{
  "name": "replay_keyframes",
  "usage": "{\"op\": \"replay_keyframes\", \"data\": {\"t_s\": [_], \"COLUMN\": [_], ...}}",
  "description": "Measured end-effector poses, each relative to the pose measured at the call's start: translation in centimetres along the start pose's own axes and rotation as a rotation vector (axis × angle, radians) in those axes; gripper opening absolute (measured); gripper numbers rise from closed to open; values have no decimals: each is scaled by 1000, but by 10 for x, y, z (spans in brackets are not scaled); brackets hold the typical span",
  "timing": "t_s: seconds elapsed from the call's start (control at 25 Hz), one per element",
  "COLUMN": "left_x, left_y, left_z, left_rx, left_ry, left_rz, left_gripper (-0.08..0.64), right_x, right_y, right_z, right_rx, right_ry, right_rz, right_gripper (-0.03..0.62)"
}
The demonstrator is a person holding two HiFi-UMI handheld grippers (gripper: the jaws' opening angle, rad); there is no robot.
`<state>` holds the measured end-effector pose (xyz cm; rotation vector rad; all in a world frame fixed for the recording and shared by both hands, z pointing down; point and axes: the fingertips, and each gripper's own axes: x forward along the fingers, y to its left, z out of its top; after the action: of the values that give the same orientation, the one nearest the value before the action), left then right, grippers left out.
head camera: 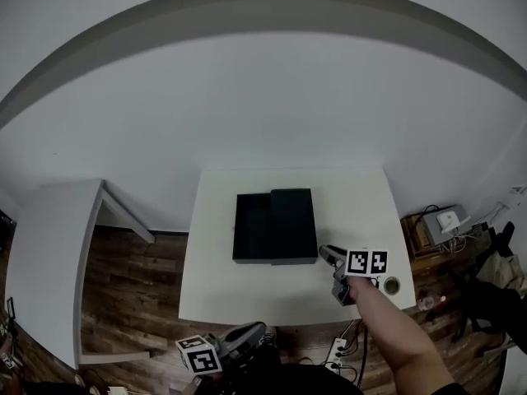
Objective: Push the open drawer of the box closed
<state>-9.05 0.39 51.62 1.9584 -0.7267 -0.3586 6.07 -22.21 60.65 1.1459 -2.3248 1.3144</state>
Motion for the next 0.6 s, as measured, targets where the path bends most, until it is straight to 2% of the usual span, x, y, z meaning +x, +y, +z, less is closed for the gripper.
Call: {"op": "replay_keyframes", "data": {"t_s": [0.32,0.48,0.6], "left_x": [-36,-40,-36], "left_y": [59,83,102], "left_z": [62,97,129], "left_rx": [-11,43,130], "left_ry": [-53,-49,-16], "left_rz": [51,69,97], "left_gripper": [2,2,2], "right_x": [67,71,70], "right_y": [-20,-28,-28], "right_z": [30,26,26], "right_rx": [-22,3,4], "right_ry": [76,89,95], "right_rz": [-144,-169,-168], "right_gripper": [123,98,92]}}
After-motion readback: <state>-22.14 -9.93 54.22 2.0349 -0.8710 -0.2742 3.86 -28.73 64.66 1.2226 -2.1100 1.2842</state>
